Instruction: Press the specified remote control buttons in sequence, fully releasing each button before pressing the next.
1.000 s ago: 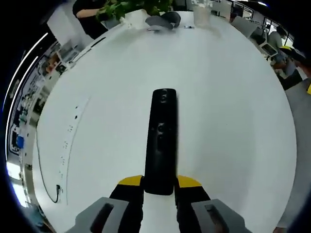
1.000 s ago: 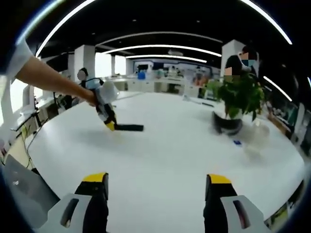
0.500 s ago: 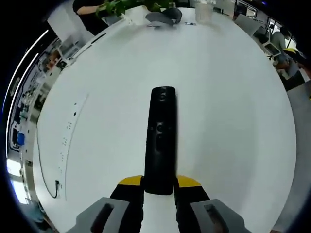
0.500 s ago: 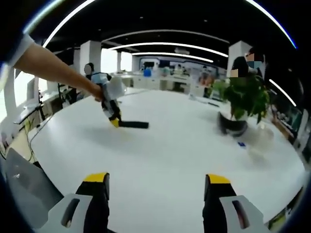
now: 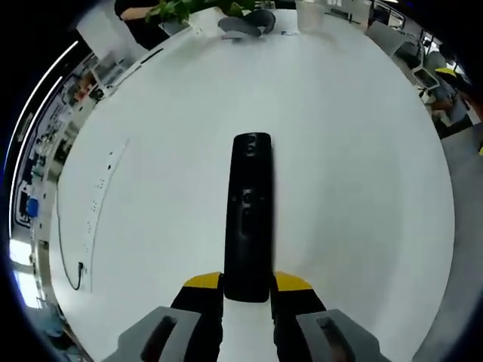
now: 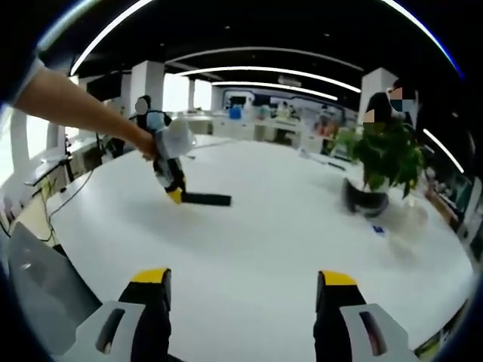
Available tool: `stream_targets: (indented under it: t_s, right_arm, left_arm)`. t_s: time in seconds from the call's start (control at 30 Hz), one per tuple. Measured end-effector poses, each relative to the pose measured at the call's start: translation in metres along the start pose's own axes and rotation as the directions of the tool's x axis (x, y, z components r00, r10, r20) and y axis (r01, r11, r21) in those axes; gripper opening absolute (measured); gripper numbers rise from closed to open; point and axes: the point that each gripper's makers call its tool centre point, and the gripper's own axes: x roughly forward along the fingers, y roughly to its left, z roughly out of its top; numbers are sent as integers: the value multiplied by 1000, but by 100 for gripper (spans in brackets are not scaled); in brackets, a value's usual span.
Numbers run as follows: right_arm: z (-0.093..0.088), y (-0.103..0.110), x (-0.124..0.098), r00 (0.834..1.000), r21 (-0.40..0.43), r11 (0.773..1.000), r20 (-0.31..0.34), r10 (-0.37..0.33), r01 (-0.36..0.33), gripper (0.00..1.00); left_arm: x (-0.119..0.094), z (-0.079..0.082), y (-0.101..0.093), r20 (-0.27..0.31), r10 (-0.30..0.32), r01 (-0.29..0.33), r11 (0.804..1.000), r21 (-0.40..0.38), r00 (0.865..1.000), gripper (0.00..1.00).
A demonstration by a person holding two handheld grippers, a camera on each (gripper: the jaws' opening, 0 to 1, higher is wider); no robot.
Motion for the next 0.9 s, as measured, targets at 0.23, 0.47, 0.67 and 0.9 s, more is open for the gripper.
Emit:
stream_targets:
  t_s: [0.23, 0.47, 0.67, 0.9]
  right_arm:
    - [2, 2, -1, 1000, -24, 1000, 10, 2, -2, 77]
    - [3, 4, -2, 1000, -34, 999, 17, 4, -4, 77]
    - [7, -3, -6, 999, 5, 1000, 46, -9, 8, 77]
    - [11, -4, -8, 998, 9, 1000, 66, -18, 17, 75]
  left_arm:
    - [-4, -3, -4, 31, 39, -39, 999, 3, 999, 22]
    - [-7, -12, -12, -14, 30, -30, 999, 32, 999, 22]
    - [-11, -21, -26, -42, 0, 0, 1000, 2, 999, 22]
    - [-18, -32, -53, -40, -19, 19, 1000, -17, 999, 22]
